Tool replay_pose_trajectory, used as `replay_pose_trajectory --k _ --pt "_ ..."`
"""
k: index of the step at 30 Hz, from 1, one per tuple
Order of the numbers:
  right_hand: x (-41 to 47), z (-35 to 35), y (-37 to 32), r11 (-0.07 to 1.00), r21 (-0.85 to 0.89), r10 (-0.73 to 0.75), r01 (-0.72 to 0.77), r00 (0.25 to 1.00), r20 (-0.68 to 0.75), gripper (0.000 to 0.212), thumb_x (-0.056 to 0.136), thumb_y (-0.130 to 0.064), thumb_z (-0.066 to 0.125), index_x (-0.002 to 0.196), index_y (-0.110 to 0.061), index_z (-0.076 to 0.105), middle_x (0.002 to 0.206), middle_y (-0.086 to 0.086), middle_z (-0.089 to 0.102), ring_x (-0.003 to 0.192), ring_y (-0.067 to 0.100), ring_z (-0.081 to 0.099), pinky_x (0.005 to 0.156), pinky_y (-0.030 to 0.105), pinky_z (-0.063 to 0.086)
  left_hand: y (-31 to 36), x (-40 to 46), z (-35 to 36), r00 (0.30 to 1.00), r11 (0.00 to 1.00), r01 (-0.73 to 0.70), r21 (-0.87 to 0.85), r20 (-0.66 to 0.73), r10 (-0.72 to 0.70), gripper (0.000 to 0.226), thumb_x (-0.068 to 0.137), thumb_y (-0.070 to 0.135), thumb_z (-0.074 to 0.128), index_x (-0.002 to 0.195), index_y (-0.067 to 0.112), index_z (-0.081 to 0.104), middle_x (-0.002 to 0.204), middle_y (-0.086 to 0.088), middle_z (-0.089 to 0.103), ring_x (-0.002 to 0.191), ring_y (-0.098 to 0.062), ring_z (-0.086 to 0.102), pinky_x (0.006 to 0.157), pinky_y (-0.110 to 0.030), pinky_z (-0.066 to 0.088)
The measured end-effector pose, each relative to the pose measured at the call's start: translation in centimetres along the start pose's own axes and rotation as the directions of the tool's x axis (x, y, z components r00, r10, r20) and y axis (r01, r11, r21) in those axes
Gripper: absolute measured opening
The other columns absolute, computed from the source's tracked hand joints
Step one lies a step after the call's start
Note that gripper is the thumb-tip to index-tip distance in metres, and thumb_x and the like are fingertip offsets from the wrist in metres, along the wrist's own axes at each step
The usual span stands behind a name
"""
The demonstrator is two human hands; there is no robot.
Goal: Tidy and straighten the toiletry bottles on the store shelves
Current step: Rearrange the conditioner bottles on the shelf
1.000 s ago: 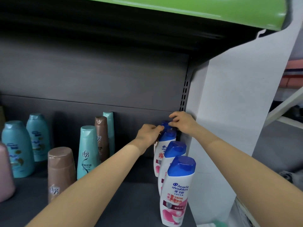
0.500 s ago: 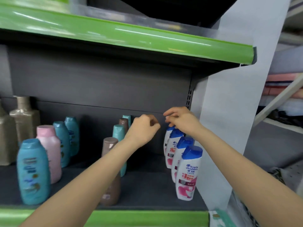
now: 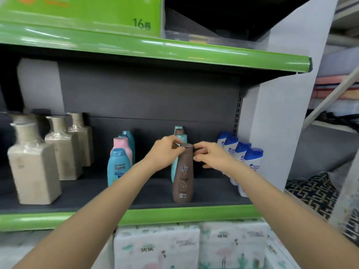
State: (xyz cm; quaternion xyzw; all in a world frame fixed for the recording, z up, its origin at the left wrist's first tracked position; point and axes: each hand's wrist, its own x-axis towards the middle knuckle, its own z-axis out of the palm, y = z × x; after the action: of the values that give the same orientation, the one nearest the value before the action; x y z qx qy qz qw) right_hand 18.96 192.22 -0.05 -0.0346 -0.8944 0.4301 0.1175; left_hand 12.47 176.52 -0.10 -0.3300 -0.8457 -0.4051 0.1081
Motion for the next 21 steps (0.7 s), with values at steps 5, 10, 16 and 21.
replay_pose_trajectory --k 5,10,16,21 --pt "-0.9 1.3 -0.2 0.996 0.09 -0.019 0.022 0.999 -0.034 0.025 0.094 -0.02 0.056 0.118 -0.016 0.056 0.104 0.001 0.063 0.103 0.017 0.059 0.084 0.032 0.05 -0.9 -1.1 0.0 0.995 0.993 0.019 -0.121 0.103 -0.007 0.04 0.088 0.016 0.062 0.127 0.018 0.05 0.113 -0.004 0.063 0.097 -0.017 0.06 0.087 -0.028 0.048" --pt "-0.2 2.1 -0.4 0.987 0.143 -0.062 0.075 0.994 -0.094 0.023 0.092 -0.026 0.059 0.114 -0.019 0.057 0.109 0.003 0.063 0.105 0.017 0.059 0.086 0.032 0.051 -1.1 -2.0 0.5 0.998 0.984 0.017 -0.179 0.062 -0.006 0.048 0.085 0.009 0.065 0.129 0.019 0.047 0.113 -0.001 0.058 0.092 -0.014 0.063 0.078 -0.019 0.048" --pt "-0.3 2.7 -0.2 0.976 0.17 -0.106 0.135 0.98 -0.166 0.014 0.09 -0.021 0.061 0.103 -0.016 0.058 0.108 0.007 0.064 0.101 0.018 0.062 0.084 0.035 0.055 -1.7 -2.1 1.4 1.0 0.988 0.019 -0.156 0.008 -0.018 0.038 0.08 0.012 0.071 0.115 0.014 0.056 0.1 0.0 0.064 0.083 -0.007 0.061 0.071 -0.011 0.045" --pt "-1.1 2.2 0.3 0.903 0.404 -0.043 0.147 0.966 -0.256 0.005 0.092 -0.016 0.058 0.096 -0.019 0.054 0.109 0.006 0.061 0.104 0.021 0.061 0.069 0.022 0.052 -2.5 -2.6 2.0 0.99 0.989 0.054 -0.137 0.134 -0.036 0.035 0.077 0.02 0.075 0.109 0.015 0.061 0.103 -0.004 0.067 0.094 -0.019 0.065 0.09 -0.035 0.052"
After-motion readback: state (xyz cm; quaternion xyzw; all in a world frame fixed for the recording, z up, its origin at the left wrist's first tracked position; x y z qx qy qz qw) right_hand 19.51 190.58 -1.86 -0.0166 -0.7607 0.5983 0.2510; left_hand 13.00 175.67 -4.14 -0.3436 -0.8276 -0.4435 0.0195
